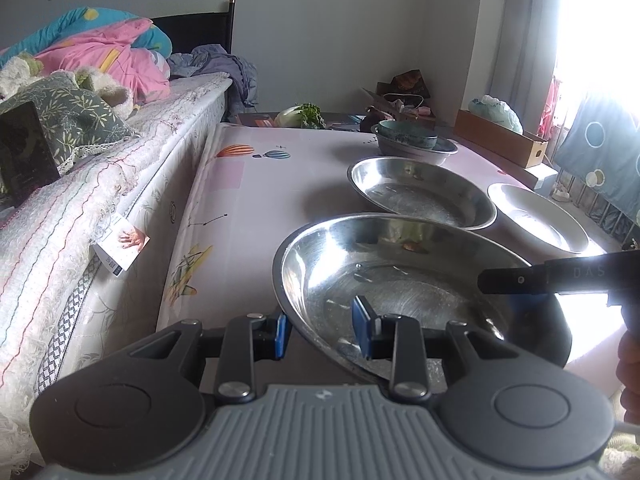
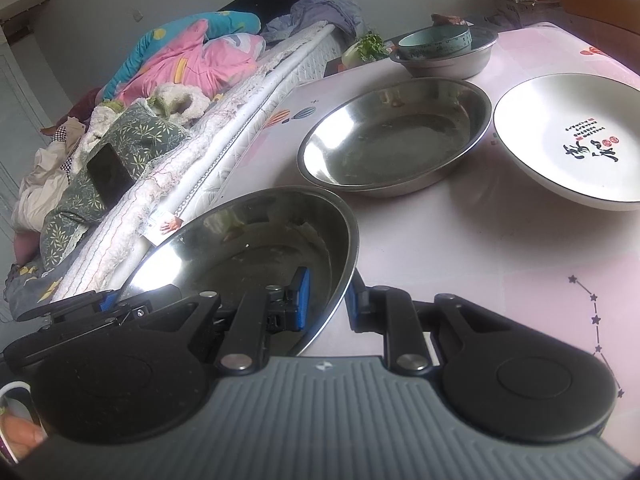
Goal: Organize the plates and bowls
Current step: 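Lift the large steel dish with both tools and carry it toward the other steel dish, then lower the steel dish onto the other steel dish and open both tools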
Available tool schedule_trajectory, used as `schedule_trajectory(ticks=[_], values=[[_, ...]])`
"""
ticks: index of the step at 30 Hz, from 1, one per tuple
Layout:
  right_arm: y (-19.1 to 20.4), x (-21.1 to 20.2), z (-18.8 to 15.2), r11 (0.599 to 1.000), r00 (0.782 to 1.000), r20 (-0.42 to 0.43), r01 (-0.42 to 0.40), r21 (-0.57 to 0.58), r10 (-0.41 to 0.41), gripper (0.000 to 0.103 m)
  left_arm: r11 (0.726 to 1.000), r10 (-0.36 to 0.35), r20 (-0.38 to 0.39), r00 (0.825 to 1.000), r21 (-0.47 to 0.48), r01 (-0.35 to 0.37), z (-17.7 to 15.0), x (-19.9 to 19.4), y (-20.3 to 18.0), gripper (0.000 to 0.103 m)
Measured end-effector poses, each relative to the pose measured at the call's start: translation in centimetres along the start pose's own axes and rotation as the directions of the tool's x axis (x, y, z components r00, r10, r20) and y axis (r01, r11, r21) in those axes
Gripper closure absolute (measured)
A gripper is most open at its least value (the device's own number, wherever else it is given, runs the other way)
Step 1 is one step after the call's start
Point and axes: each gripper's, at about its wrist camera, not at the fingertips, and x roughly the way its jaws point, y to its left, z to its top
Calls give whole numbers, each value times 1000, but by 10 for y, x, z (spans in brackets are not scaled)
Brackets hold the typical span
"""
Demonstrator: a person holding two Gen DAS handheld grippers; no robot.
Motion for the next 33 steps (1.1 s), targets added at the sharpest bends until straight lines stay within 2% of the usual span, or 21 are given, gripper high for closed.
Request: schedule_trajectory(ticks=[17, 33], values=[[2, -15, 7, 1000, 999, 44, 6, -4, -6, 85, 1000, -3, 40, 999, 15, 2, 11, -6, -8, 70], [-20, -18, 36, 999, 996, 79, 39, 38, -41, 85, 998, -48, 62, 997, 35, 46, 42, 20, -23, 70]])
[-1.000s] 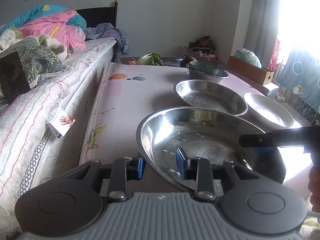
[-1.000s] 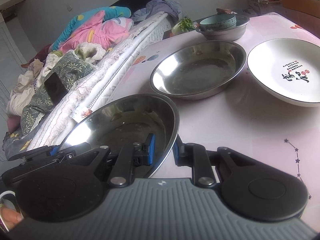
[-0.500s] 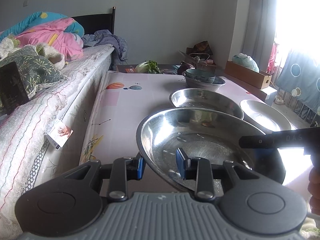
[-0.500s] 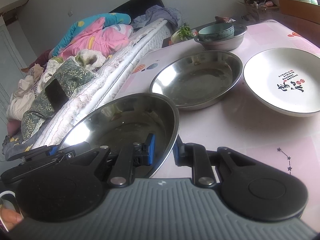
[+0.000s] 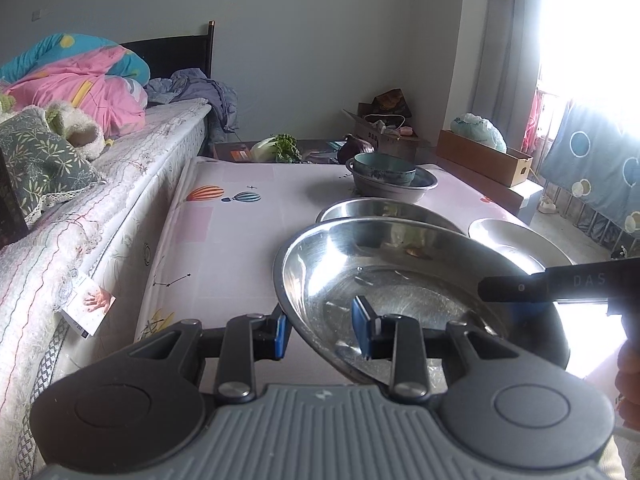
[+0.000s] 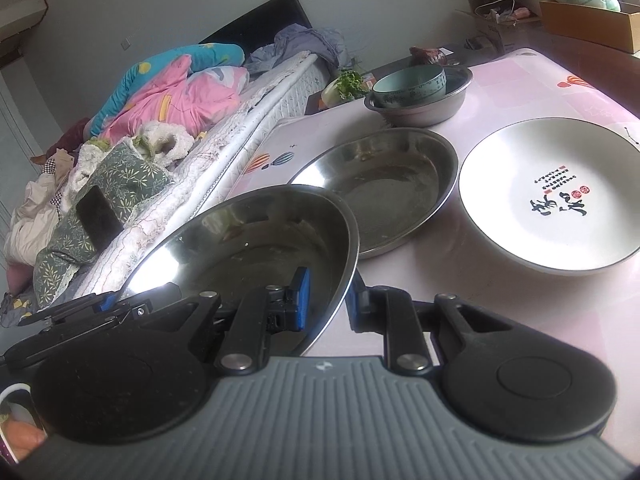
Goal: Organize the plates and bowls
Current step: 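Lower the steel dish onto the other steel dish and open both tools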
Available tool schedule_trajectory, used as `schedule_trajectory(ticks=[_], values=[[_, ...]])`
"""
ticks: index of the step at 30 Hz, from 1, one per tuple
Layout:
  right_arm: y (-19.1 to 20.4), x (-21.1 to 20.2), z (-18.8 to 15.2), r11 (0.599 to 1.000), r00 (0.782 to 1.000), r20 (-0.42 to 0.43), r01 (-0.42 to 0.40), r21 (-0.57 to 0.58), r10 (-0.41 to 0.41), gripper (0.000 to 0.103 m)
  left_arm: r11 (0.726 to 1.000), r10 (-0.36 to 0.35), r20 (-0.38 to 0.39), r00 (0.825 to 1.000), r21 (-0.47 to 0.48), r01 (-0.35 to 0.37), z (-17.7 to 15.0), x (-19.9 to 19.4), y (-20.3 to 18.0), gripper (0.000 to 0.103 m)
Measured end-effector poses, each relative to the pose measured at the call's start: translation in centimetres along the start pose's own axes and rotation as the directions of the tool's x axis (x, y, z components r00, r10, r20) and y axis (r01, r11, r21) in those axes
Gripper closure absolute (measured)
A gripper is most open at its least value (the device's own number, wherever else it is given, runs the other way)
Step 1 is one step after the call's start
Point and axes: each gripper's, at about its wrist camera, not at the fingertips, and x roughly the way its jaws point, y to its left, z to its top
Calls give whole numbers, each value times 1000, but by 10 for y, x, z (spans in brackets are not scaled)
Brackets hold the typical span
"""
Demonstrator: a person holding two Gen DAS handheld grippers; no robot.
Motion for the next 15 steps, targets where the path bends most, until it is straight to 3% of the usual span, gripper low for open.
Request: schedule_trajectory(ticks=[15], values=[[-34, 24, 44, 997, 998, -8, 63, 53, -63, 85, 999, -50, -5, 999, 13, 50, 40, 58, -14, 70]])
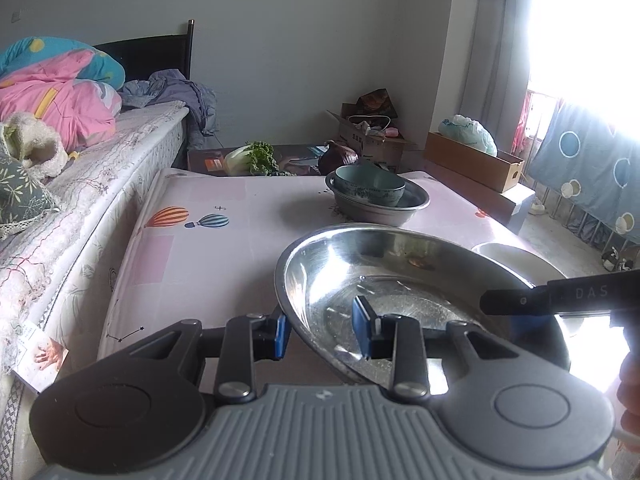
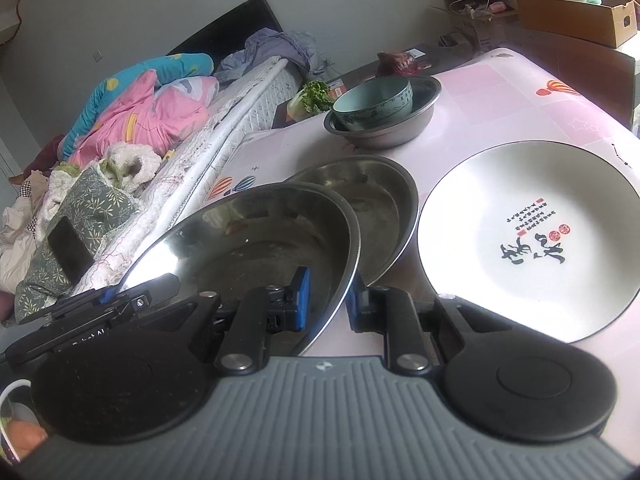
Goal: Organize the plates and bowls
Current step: 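Lower the steel dish onto the other steel dish and open both tools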
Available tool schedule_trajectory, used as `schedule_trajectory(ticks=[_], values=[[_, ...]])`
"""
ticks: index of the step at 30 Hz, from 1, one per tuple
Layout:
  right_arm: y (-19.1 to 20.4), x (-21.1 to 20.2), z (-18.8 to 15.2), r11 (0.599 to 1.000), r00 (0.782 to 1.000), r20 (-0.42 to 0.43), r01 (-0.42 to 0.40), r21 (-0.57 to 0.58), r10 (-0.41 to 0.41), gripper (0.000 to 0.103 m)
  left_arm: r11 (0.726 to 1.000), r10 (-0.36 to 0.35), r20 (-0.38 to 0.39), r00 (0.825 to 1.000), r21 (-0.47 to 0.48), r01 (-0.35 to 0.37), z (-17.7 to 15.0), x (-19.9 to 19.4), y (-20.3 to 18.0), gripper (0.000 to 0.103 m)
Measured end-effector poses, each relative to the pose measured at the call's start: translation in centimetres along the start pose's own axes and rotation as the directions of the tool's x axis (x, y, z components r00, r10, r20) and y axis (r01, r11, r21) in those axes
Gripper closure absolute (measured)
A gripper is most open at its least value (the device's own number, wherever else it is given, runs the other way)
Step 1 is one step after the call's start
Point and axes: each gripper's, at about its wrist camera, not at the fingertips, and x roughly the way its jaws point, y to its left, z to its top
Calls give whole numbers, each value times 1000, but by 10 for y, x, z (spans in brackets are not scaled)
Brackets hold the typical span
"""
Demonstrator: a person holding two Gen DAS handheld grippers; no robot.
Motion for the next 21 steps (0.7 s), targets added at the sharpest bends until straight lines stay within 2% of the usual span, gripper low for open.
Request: schedule_trajectory(ticks=[10, 21], values=[[-21, 25, 23, 998, 997, -47, 59, 36, -57, 84, 1000, -28, -48, 998, 6, 28, 20, 48, -5, 70], [-24, 55, 44, 994, 990, -91, 110, -2, -110, 83, 999, -38, -130, 991, -25, 35, 24, 83, 0, 70]])
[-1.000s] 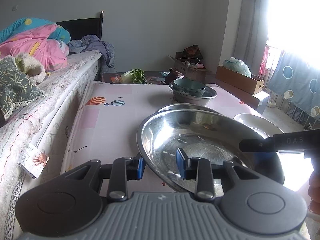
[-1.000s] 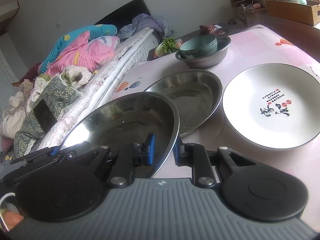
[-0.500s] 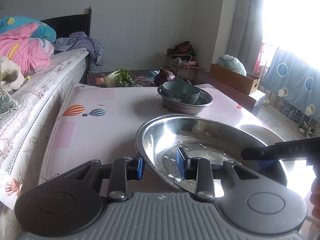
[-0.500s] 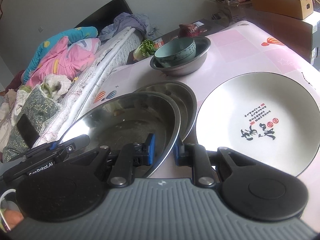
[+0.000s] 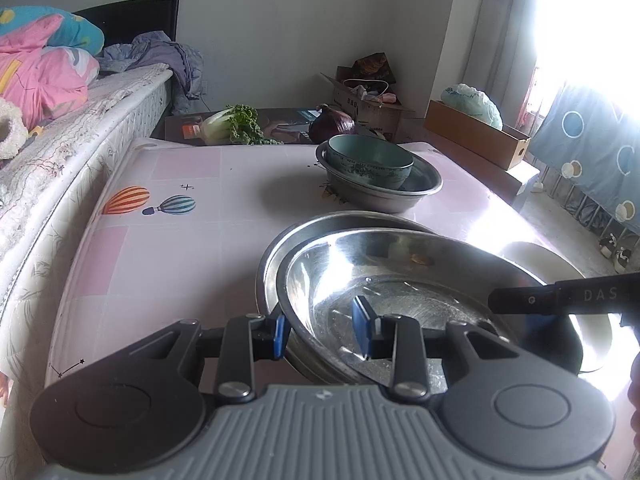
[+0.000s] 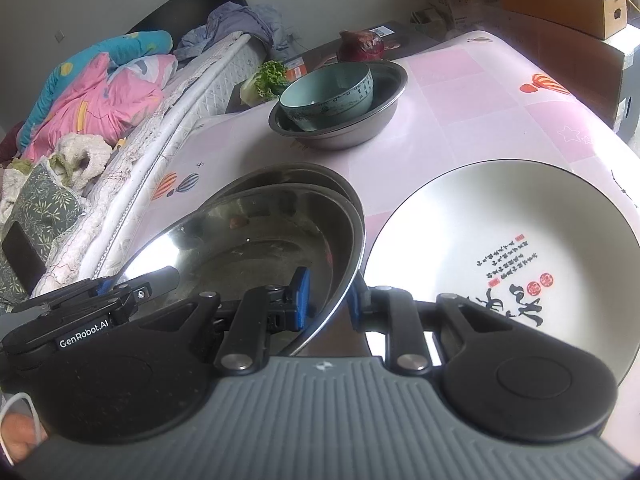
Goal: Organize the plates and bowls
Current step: 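Lower the steel dish onto the other steel dish and open both tools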
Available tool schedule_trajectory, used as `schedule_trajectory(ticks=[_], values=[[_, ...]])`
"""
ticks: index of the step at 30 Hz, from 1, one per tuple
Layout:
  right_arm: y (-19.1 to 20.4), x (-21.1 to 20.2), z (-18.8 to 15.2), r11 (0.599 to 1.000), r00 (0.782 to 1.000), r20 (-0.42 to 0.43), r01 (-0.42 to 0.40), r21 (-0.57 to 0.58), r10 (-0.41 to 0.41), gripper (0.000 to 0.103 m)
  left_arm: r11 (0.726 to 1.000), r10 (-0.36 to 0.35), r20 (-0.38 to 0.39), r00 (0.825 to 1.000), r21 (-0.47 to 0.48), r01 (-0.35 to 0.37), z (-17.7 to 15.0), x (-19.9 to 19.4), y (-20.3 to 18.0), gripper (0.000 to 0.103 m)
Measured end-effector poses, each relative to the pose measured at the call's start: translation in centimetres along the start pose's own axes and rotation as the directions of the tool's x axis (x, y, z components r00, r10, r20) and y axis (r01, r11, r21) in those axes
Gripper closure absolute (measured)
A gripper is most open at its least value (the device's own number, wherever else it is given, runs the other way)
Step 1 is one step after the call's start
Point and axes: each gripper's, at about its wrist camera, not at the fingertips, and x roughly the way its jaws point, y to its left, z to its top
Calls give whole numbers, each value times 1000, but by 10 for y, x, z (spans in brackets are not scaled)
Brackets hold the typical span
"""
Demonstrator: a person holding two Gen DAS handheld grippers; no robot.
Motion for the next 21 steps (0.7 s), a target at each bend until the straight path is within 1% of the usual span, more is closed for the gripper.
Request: schedule_trajectory(ticks=[6, 10, 15, 21], values=[[-4, 8, 11, 1000, 1000, -1, 10, 3, -10, 83, 1000, -4, -39, 999, -12, 4, 1, 12, 2, 70], [-4, 14, 17, 1000, 1000, -1, 15, -4, -15, 82, 1000, -7, -50, 999, -23, 6, 2, 16, 4, 70], [-7, 21, 27, 1000, 1000, -4, 10, 4, -10, 82, 1000, -7, -53, 999, -16, 6, 2, 15, 2, 63], [-7, 28, 30, 1000, 1000, -9, 10, 3, -10, 82, 999, -30, -53, 998, -40, 28, 4, 13, 1, 48]])
